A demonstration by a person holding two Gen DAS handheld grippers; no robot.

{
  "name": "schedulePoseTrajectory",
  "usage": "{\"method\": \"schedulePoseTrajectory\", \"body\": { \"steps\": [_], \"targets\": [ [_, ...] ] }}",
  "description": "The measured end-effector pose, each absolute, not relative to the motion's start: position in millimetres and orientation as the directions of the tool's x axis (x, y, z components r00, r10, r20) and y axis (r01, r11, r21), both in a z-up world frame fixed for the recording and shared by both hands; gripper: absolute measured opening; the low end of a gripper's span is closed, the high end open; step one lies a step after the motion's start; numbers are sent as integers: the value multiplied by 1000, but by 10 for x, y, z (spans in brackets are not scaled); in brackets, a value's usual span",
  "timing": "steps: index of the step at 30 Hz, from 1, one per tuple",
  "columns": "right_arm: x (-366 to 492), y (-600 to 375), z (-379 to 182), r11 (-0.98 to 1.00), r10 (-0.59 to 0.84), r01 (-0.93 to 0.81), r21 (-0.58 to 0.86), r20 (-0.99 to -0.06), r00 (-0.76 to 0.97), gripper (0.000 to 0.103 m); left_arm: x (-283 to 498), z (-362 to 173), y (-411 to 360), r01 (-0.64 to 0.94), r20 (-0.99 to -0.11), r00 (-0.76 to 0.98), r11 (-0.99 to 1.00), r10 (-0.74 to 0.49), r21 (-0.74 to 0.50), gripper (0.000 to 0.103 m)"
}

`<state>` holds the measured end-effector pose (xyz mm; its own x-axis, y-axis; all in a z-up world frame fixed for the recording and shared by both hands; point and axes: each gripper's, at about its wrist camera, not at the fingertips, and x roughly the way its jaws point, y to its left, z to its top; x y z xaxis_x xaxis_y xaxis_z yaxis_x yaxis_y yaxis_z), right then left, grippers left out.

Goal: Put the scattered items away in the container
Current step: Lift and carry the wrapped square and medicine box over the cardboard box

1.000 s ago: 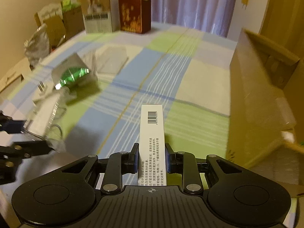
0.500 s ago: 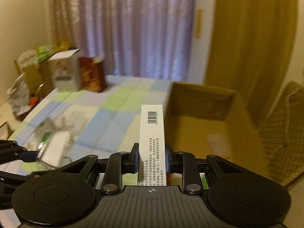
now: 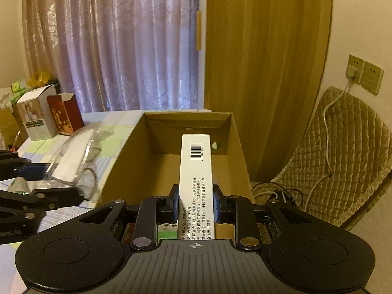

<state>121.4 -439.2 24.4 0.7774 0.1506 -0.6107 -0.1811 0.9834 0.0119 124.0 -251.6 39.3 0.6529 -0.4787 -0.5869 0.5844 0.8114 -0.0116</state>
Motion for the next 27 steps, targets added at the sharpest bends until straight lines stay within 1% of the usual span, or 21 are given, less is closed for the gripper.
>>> {"method": "schedulePoseTrajectory", "body": {
  "steps": [7,10,12,27],
  "targets": [
    [1235,-4522,139,985,153,-168,33,-618,771,28,1313,251,-2733,609,-611,632,793,-477,10,38],
    [1238,-4551,101,986,152,-164,37,-622,768,28,1315,227,-2806,618,-607,643,785,-466,52,40],
    [1251,-4568,86,986,152,-162,41,-624,767,28,1334,238,-2822,613,-597,655,787,-463,63,44],
    [1270,-4468,101,982,171,-182,46,-621,765,28,1307,284,-2475,546,-593,687,837,-419,41,44]
  ]
}}
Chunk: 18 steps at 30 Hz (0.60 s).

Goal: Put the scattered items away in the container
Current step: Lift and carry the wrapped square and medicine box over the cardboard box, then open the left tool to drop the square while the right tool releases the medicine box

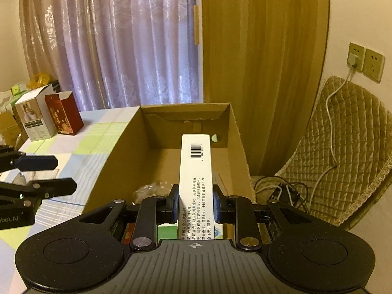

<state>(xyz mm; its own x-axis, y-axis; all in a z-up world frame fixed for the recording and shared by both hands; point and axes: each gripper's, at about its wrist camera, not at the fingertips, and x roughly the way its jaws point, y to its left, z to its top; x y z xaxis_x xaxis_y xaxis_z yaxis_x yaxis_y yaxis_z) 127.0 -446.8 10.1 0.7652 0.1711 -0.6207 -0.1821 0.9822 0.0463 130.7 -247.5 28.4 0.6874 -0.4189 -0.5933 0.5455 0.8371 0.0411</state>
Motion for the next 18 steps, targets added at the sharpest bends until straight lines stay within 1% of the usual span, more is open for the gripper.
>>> {"method": "schedulePoseTrajectory", "body": {
  "steps": [7,9,12,15,18],
  "targets": [
    [1348,-4371,106,979,181,-199,41,-618,765,29,1257,237,-2324,528,-600,686,849,-411,23,44],
    [1388,-4325,104,978,184,-204,38,-616,766,29,1261,222,-2284,522,-602,687,853,-408,17,46],
    [1449,-4253,114,976,190,-215,33,-611,769,29,1278,210,-2240,512,-604,689,859,-402,12,46],
    [1512,-4181,117,973,200,-227,30,-598,776,29,1294,199,-2184,502,-605,691,865,-396,6,46],
    [1558,-4116,125,976,179,-218,2,-581,794,30,1310,184,-2151,494,-610,691,869,-388,8,46]
  ]
}}
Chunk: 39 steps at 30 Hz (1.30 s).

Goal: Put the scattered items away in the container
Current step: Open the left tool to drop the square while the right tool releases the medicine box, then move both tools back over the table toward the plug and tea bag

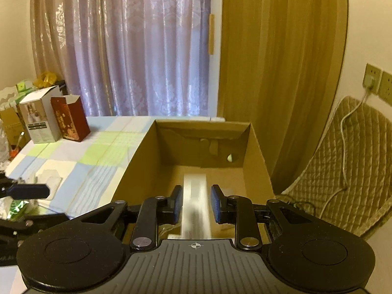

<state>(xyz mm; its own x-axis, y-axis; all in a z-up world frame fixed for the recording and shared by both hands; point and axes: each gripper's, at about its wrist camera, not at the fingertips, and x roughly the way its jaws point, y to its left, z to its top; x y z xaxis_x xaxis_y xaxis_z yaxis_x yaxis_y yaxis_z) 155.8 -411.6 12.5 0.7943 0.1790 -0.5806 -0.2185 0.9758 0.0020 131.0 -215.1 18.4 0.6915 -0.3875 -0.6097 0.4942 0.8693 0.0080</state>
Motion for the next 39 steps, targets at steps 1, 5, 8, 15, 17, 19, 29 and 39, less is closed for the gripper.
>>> {"method": "schedulePoseTrajectory", "body": {
  "steps": [1,5,8,15,17,19,29,39],
  "targets": [
    [1563,-4116,130,978,175,-210,5,-574,800,56,1314,175,-2139,493,-611,690,870,-387,6,46],
    [1509,-4154,146,981,174,-194,20,-540,823,87,1318,148,-2095,486,-616,689,874,-382,0,46],
    [1490,-4186,128,981,172,-191,23,-547,820,87,1310,127,-2067,482,-618,688,876,-380,-4,46],
    [1424,-4216,121,982,172,-188,28,-555,814,87,1279,119,-2027,477,-619,688,879,-379,-8,46],
    [1404,-4202,135,981,173,-192,24,-555,814,87,1264,127,-2001,472,-617,690,881,-377,-10,46],
    [1390,-4193,154,981,173,-193,23,-554,814,87,1250,143,-1982,471,-615,693,882,-376,-9,46],
    [1239,-4071,237,976,187,-219,9,-552,813,87,1137,237,-1785,449,-609,707,893,-359,-5,48],
    [1007,-3720,343,961,248,-275,29,-536,807,87,852,239,-1160,369,-619,730,930,-291,-2,56]
  ]
}}
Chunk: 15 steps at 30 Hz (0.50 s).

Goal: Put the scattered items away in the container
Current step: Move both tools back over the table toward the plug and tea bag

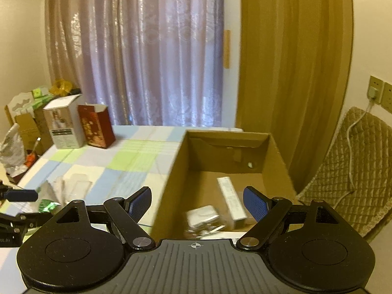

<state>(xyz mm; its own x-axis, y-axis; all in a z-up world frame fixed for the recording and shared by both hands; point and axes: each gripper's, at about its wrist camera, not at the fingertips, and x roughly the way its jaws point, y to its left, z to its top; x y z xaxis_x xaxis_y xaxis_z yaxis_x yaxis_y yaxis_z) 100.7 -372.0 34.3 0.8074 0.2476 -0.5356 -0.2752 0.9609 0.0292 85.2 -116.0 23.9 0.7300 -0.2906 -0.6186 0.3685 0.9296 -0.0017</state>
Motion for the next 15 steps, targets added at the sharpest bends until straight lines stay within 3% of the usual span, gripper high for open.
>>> {"method": "schedulePoseTrajectory", "body": {
  "steps": [15],
  "targets": [
    [684,-2558,410,870,451,-489,63,-503,737,87,361,139,407,128,-645,762,990,-62,57,72]
  ]
}}
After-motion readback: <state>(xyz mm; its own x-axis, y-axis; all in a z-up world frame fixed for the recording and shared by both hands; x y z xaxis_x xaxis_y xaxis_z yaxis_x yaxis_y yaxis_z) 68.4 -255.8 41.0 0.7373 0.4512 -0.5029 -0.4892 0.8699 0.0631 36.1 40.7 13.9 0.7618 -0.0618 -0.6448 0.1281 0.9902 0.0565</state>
